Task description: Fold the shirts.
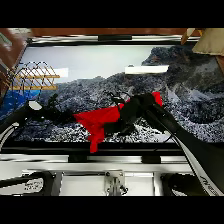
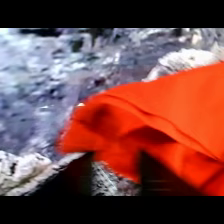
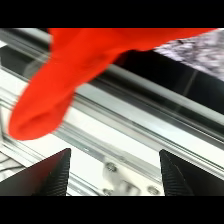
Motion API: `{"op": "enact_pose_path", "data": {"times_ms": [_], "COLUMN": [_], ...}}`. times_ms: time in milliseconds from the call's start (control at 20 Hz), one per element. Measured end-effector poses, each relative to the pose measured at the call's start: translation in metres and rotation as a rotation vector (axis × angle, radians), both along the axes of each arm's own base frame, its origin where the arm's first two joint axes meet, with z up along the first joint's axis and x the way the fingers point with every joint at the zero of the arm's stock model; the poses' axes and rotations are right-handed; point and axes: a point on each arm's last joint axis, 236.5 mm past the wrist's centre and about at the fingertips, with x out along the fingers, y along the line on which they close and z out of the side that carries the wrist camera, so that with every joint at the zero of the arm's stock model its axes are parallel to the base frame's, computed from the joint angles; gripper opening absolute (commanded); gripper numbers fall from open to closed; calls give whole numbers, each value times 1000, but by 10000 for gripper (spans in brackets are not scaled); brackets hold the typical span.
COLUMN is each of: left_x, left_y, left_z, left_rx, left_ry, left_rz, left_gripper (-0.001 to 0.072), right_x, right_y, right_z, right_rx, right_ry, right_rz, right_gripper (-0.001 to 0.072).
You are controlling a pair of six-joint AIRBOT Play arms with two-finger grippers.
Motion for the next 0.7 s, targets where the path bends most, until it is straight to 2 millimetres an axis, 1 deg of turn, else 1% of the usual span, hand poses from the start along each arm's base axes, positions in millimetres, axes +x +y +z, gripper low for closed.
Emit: {"op": "enact_pose_path", "data": {"times_ms": [100,200,400,450,500,550,650,700], "left_x": [3,5,10,11,12,15,22,29], "left_y": [1,0,1,2,3,5,10,14], "left_z": [0,2,13,16,20,24,37,48], "left_rx": [6,6,7,6,6,7,10,13], "left_ry": [-11,-23,-66,-75,-87,-102,-141,-175], "left_rz": [5,3,-5,-6,-4,-1,6,11], "left_gripper": [34,33,34,34,34,33,33,33], "right_x": [-6,-6,1,5,7,6,5,6], "right_y": [16,33,70,76,82,85,88,89], "right_z": [-3,-10,-23,-26,-30,-33,-35,-31], "right_rx": [18,43,127,142,154,160,165,176], "right_ry": [-9,-12,-8,-6,1,12,25,18], "right_rz": [5,-6,-71,-89,-106,-114,-115,-98], "right_gripper": [665,665,664,650,385,46,55,54]}}
